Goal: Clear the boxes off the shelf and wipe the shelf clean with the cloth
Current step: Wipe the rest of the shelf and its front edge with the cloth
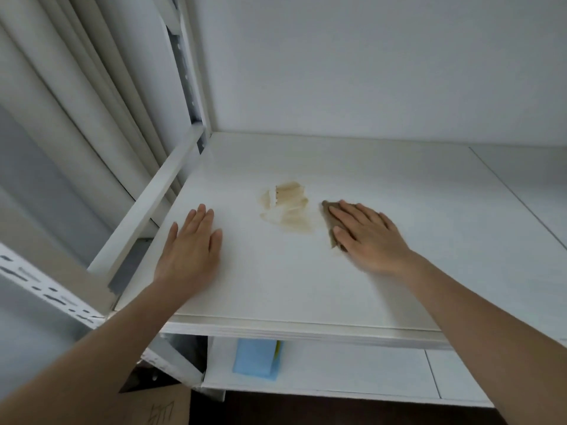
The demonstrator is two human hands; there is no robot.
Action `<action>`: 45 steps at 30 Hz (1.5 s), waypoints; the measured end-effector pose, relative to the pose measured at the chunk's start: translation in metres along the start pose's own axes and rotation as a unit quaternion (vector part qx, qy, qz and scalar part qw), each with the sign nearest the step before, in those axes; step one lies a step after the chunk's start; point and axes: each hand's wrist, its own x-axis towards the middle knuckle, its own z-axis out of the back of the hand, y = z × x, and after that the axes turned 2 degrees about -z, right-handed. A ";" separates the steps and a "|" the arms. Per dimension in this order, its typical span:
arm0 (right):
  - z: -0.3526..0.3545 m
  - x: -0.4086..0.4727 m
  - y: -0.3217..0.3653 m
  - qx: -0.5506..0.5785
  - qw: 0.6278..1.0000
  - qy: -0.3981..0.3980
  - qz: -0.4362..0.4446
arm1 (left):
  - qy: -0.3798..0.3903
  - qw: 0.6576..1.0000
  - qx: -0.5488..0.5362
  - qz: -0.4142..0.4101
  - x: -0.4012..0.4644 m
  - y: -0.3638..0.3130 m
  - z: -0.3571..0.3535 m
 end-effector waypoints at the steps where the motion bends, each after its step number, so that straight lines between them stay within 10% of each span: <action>1: 0.001 0.004 -0.007 0.001 0.999 -0.008 -0.047 | 0.009 1.000 0.008 0.002 -0.005 0.002 0.000; 5: -0.002 0.014 0.010 0.020 0.992 0.002 -0.124 | 0.005 0.999 0.037 0.011 -0.021 0.009 -0.003; 14: -0.014 -0.039 0.056 -0.002 0.998 -0.005 0.057 | -0.038 0.999 0.006 0.006 -0.026 0.009 -0.003; 21: -0.006 -0.027 0.016 0.011 0.991 0.017 -0.132 | -0.076 0.997 -0.010 0.013 -0.030 0.004 -0.005; 31: -0.017 -0.077 0.068 0.010 0.997 0.018 0.075 | -0.062 0.998 -0.020 0.013 -0.031 0.005 -0.001; 39: -0.011 -0.072 0.041 0.013 0.991 0.023 -0.130 | -0.072 0.995 0.036 0.063 -0.054 0.019 -0.002; 45: -0.028 -0.083 0.118 0.014 1.000 0.014 0.009 | -0.033 0.996 0.058 0.061 -0.054 0.020 -0.001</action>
